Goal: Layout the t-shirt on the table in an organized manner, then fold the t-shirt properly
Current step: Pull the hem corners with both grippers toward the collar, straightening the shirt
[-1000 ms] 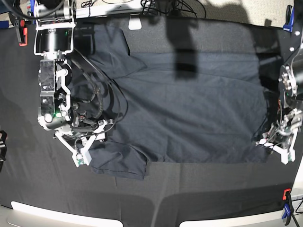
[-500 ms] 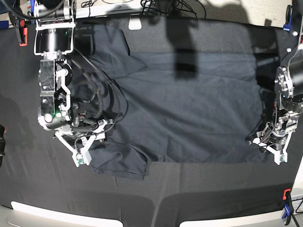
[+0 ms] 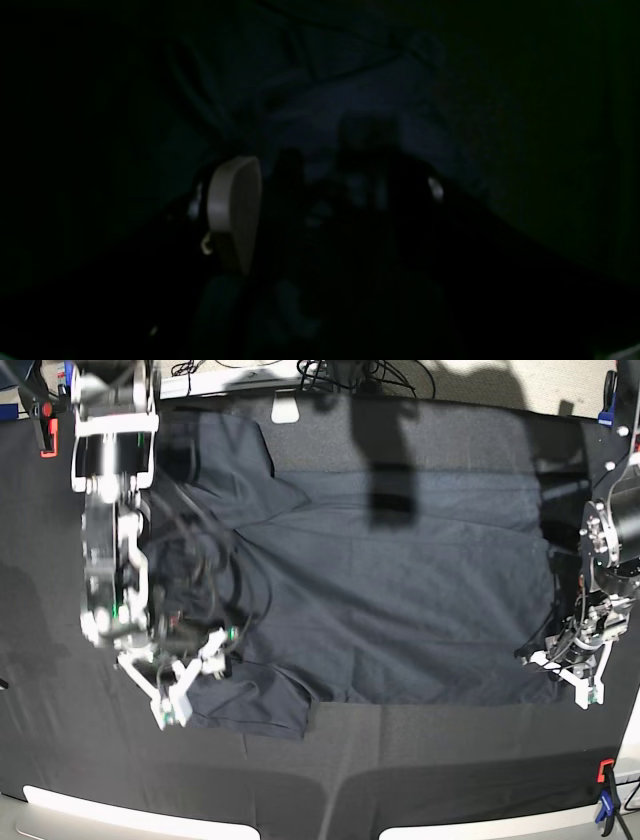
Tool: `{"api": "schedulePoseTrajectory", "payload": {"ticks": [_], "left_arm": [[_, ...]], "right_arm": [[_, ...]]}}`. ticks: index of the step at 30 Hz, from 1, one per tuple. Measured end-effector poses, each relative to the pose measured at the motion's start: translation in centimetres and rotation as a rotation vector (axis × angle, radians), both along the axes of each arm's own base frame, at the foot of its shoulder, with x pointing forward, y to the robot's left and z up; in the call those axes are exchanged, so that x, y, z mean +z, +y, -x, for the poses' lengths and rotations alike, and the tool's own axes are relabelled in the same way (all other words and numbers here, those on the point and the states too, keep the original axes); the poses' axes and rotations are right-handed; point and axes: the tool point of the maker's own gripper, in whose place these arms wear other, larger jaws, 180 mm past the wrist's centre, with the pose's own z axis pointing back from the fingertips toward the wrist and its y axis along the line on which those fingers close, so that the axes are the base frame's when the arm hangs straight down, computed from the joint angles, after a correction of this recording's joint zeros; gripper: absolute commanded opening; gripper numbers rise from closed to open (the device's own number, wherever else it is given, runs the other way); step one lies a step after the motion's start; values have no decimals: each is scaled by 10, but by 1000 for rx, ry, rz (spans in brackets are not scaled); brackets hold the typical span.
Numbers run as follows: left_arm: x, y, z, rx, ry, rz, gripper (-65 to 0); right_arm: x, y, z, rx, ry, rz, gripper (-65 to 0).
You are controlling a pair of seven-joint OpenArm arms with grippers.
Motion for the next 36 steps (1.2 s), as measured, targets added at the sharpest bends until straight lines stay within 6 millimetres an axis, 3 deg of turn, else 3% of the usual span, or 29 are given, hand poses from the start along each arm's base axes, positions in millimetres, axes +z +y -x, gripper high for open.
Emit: {"api": "schedulePoseTrajectory", "payload": {"ticks": [6, 10, 15, 20, 25, 28, 32, 36], "left_arm": [[1, -1, -1, -2, 2, 4, -650], [1, -1, -1, -2, 3, 3, -650], [1, 0, -1, -2, 2, 3, -650], [1, 0, -1, -2, 1, 3, -650], [1, 0, -1, -2, 1, 3, -650], [1, 0, -1, -2, 1, 3, -650], [2, -1, -1, -3, -3, 3, -650], [8, -9, -5, -45, -60, 34, -650]], "right_arm": [[-2, -23, -51, -78, 99, -41, -258], [-13, -39, -66, -134, 215, -55, -258], [-30, -55, -68, -185, 311, -41, -258], [-51, -60, -50, -204, 391, -48, -258], [-58, -76, -35, -223, 448, -30, -262], [-69, -77, -27, -225, 455, -26, -369], [-66, -76, -38, -219, 376, -45, -546], [-58, -78, -52, -217, 289, -45, -593]]}}
